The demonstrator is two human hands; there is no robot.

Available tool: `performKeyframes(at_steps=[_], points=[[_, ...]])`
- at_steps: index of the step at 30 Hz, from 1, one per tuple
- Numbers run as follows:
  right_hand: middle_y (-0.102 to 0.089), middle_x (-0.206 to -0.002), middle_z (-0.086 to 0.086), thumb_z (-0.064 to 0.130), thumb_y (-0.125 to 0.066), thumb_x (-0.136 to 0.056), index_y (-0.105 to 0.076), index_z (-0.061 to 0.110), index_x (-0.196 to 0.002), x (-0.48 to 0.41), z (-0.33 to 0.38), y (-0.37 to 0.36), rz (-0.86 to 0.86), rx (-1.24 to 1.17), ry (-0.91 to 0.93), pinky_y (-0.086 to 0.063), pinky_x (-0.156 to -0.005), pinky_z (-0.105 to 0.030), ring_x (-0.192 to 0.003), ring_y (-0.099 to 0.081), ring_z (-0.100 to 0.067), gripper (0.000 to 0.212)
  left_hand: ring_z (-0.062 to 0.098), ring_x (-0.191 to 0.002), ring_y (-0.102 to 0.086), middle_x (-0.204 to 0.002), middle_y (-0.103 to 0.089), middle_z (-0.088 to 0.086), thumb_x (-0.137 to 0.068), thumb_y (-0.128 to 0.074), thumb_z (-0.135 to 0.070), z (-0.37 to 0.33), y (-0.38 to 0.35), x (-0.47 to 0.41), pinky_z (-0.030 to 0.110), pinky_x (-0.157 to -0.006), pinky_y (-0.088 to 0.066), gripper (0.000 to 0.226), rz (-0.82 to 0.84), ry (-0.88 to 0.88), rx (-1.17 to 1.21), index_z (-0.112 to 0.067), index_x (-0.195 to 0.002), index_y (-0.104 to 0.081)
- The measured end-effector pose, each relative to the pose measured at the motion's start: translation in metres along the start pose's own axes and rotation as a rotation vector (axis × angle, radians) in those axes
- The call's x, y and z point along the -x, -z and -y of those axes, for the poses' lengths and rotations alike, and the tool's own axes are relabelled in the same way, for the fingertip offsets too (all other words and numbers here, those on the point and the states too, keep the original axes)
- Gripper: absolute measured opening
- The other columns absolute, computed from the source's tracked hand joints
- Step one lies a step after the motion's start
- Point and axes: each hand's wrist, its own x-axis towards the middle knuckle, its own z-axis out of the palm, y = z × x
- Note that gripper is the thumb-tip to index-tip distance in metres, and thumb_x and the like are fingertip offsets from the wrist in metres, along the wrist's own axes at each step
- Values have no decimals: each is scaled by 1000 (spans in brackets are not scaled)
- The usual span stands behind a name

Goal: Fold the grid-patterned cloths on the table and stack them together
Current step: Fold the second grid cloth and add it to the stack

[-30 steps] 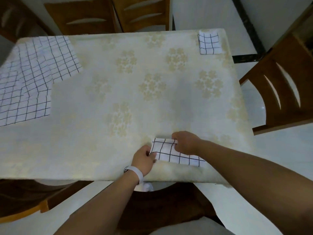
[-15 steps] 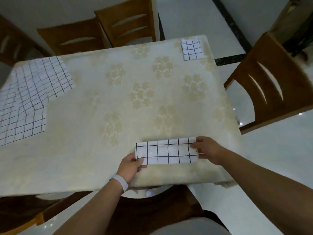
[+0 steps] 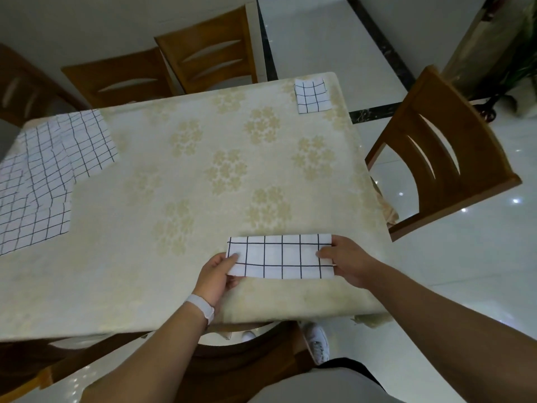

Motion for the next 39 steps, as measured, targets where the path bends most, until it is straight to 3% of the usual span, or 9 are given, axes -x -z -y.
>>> performKeyframes(at_steps=[5,10,13,18,22,25,29,36,39], points=[[-71,-110,-10,0,-53,-92,-65,10,-116,14,4,20,-16,20,32,-58,-81,-41,-100,-69,-28,29,19,-65,-61,-73,-69,4,-87,-64,-7,-4,-22,7,26,-55,-45,13,-23,-27,-39,-15,-77,-65],[-73,-108,-11,1,-53,-92,-66,10,-116,28,8,35,-38,7,71,-56,-88,-47,-99,-70,-29,28,31,-86,-68,-92,-74,14,-85,-63,-3,0,-37,19,43,-80,-52,8,15,-30,-60,-10,-85,-67],[-73,-106,-13,1,-54,-91,-67,9,-113,38,7,38,-70,-9,76,-55,-89,-50,-98,-70,-32,27,23,-80,-67,-86,-73,9,-90,-62,-14,-1,-41,23,35,-71,-50,9,26,-38,-52,-14,-81,-66],[-73,-95,-14,-4,-54,-90,-67,7,-103,60,6,32,-154,-72,93,-59,-70,-38,-86,-71,-28,22,22,-75,-64,-80,-69,8,-89,-64,-14,-5,-44,23,31,-65,-49,17,71,-63,-81,-15,-73,-59],[-70,-103,-23,-5,-55,-87,-65,0,-105,84,-1,27,-249,-159,80,-55,-86,-58,-98,-68,-42,21,21,-72,-64,-75,-67,7,-88,-65,-11,-7,-47,26,31,-64,-50,22,143,-68,-80,-15,-69,-55],[-66,-110,-29,-3,-55,-86,-62,-3,-112,100,-9,27,-309,-201,80,-50,-88,-65,-101,-65,-46,27,19,-71,-64,-72,-65,4,-88,-64,-11,-5,-50,29,31,-65,-48,24,203,-69,-76,-17,-68,-52],[-71,-103,-24,-5,-54,-88,-66,6,-104,120,-18,29,-398,-242,111,-55,-85,-57,-92,-70,-39,23,13,-65,-62,-63,-61,-4,-89,-63,-10,-4,-62,33,30,-65,-47,27,288,-66,-80,-18,-68,-48],[-73,-98,-18,-5,-50,-89,-66,6,-106,150,-26,53,-498,-267,190,-59,-75,-42,-90,-71,-33,25,25,-83,-64,-81,-68,7,-89,-63,-10,-5,-100,42,42,-82,-51,9,363,-50,-132,-13,-83,-58],[-73,-96,-18,-4,-52,-89,-69,10,-98,156,-31,76,-569,-266,191,-59,-77,-44,-87,-71,-33,24,20,-74,-64,-68,-67,0,-90,-61,-8,-6,-130,44,36,-73,-51,20,388,-61,-169,-17,-74,-55]])
